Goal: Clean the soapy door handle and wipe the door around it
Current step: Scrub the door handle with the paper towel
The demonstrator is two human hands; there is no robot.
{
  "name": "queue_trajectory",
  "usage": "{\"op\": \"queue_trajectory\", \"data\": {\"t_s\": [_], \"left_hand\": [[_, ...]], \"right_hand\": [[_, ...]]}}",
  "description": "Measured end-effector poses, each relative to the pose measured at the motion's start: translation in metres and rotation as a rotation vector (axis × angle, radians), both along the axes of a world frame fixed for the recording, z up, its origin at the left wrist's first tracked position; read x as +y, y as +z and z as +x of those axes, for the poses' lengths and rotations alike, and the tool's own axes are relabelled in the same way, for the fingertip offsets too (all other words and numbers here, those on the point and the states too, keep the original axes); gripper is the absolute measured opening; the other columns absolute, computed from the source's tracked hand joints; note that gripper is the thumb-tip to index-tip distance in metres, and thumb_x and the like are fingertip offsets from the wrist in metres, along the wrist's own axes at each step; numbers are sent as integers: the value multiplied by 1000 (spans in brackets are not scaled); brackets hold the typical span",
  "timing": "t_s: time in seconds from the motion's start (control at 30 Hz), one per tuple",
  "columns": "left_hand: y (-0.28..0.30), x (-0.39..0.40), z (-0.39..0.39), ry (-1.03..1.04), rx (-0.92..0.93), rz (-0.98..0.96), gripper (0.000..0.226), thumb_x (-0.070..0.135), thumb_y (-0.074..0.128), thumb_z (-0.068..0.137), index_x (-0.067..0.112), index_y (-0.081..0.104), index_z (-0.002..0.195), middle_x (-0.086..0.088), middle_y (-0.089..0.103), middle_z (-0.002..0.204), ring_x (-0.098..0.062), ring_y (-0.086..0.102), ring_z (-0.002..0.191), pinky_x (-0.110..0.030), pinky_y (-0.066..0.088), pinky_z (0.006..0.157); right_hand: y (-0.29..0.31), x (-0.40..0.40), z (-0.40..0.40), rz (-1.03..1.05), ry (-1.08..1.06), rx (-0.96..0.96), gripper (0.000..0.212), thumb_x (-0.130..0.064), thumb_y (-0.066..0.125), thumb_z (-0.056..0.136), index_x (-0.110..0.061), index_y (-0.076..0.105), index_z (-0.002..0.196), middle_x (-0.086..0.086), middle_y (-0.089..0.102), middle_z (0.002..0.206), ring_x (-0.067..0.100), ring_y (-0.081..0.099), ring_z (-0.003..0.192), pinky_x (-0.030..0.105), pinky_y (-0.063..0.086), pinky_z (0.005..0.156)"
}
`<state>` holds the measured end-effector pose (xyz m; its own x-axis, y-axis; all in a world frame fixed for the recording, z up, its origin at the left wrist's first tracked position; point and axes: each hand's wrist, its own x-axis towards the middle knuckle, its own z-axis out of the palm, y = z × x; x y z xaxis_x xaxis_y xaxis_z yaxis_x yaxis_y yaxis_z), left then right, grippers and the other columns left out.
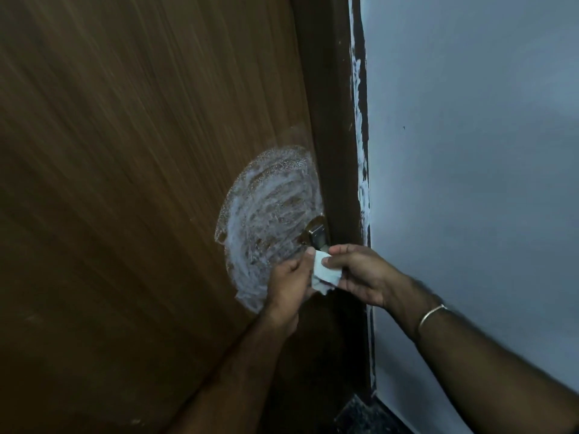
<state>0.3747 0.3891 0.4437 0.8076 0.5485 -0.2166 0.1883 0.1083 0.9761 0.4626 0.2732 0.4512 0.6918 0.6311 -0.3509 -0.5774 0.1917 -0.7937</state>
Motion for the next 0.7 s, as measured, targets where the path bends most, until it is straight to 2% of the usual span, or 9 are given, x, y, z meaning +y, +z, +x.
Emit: {"op": "queue_trajectory", "data": {"t_s": [0.07, 0.17, 0.23, 0.33, 0.37, 0.43, 0.53, 0.6, 0.7], "left_hand": [[1, 1, 1, -38, -18, -164, 22, 26, 65, 100, 9, 76, 93, -9, 80, 85, -17, 77, 76, -29, 62, 65], [3, 1, 2, -36, 49, -242, 16, 10, 62, 101, 8, 74, 91, -8, 78, 80, -12, 75, 64, -25, 61, 54], [3, -1, 1, -3, 81, -259, 14, 5, 59, 101, 5, 73, 97, -11, 76, 84, -13, 74, 60, -24, 59, 49], [-1, -4, 2, 52, 79, -240, 16, 3, 60, 101, -1, 69, 113, -16, 75, 95, -21, 73, 72, -29, 61, 54], [-3, -4, 3, 69, 72, -233, 18, 3, 60, 100, -1, 68, 116, -18, 74, 100, -23, 72, 77, -30, 61, 58], [-5, -4, 5, 97, 68, -208, 18, 4, 62, 99, 1, 68, 117, -18, 74, 105, -25, 71, 83, -32, 59, 61], [-6, -1, 7, 84, 62, -164, 9, 5, 67, 97, 7, 70, 106, -14, 75, 96, -23, 72, 77, -29, 59, 57], [-6, 0, 8, 96, 65, -49, 7, 7, 69, 96, 12, 69, 100, -13, 75, 101, -21, 71, 81, -29, 58, 58], [-8, 5, 9, 153, 124, 434, 10, 16, 69, 96, 25, 66, 97, 0, 71, 104, -7, 65, 87, -17, 48, 60]], "right_hand": [[0, 2, -4, 38, 11, 30, 31, 15, 52, 90, -4, 53, 115, 20, 63, 106, 30, 67, 91, 41, 62, 72], [-4, 2, -10, 31, -15, -12, 33, 16, 51, 91, -6, 49, 115, 15, 62, 101, 27, 67, 88, 38, 62, 65], [-8, 2, -14, -72, -53, -129, 35, 13, 58, 89, -6, 48, 117, 15, 63, 104, 27, 67, 93, 38, 61, 67], [-17, 3, -20, -327, -158, -362, 30, 3, 65, 87, -8, 54, 112, 15, 65, 105, 23, 67, 91, 30, 59, 66], [-22, 3, -22, -337, -179, -351, 26, 0, 65, 88, -8, 56, 111, 14, 67, 104, 20, 67, 88, 28, 57, 67], [-28, 4, -27, -164, -113, -109, 20, -8, 62, 94, -6, 61, 114, 15, 71, 106, 22, 68, 92, 33, 57, 78], [-35, 0, -32, 83, 21, 174, 22, -9, 59, 97, -4, 65, 117, 17, 73, 108, 26, 69, 97, 37, 54, 90], [-36, 1, -29, 80, -50, 183, 25, -2, 58, 95, 1, 64, 119, 22, 71, 114, 29, 70, 96, 37, 57, 88], [-32, 6, -15, -135, -294, -37, 22, -1, 64, 92, 2, 66, 114, 19, 71, 110, 24, 73, 85, 28, 62, 68]]}}
